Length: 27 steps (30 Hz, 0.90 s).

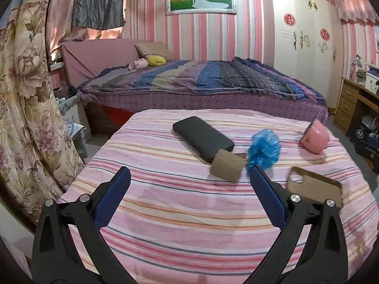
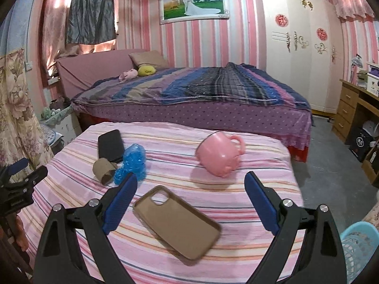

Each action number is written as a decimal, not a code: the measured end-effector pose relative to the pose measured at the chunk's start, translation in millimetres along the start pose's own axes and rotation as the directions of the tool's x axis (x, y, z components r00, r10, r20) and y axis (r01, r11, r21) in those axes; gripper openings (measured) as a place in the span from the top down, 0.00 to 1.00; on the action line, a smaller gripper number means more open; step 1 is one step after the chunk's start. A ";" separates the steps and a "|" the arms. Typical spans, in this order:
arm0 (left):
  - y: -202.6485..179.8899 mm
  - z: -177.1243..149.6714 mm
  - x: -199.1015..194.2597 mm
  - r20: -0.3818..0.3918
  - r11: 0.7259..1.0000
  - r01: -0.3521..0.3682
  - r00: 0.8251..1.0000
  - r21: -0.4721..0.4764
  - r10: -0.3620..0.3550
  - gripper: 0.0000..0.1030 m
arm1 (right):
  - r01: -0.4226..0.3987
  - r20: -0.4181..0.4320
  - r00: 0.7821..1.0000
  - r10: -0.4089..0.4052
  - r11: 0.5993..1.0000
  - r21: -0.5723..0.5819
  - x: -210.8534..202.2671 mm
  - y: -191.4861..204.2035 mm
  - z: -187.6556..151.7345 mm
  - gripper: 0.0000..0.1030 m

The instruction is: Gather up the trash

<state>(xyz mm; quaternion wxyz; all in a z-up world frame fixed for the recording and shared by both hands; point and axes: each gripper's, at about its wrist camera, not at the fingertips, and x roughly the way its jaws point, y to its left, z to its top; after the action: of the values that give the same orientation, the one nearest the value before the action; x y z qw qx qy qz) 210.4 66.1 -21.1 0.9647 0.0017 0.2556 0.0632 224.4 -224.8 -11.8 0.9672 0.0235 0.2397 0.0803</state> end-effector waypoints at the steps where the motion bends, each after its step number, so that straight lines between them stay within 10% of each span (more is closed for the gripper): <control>1: 1.3 0.0 4.0 -0.004 1.000 -0.001 1.000 0.002 0.001 0.05 | -0.003 0.005 1.000 0.003 1.000 -0.003 1.0 1.7 -5.4 0.13; 14: -12.2 11.2 78.6 -0.126 0.987 0.103 0.985 -0.121 -0.118 0.06 | 0.021 -0.080 0.996 -0.026 0.998 -0.064 53.9 13.0 -1.1 0.13; 27: -50.6 -5.8 112.4 -0.194 0.990 0.137 0.972 0.025 -0.130 0.26 | 0.030 -0.106 0.994 -0.033 0.999 -0.028 78.3 1.6 -3.0 0.13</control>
<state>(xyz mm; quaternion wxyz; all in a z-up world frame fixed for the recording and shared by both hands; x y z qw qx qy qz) 310.4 29.5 -83.3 0.9374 -0.0033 0.3481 -0.0068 291.1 -210.1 -50.4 0.9544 0.0026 0.2902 0.0694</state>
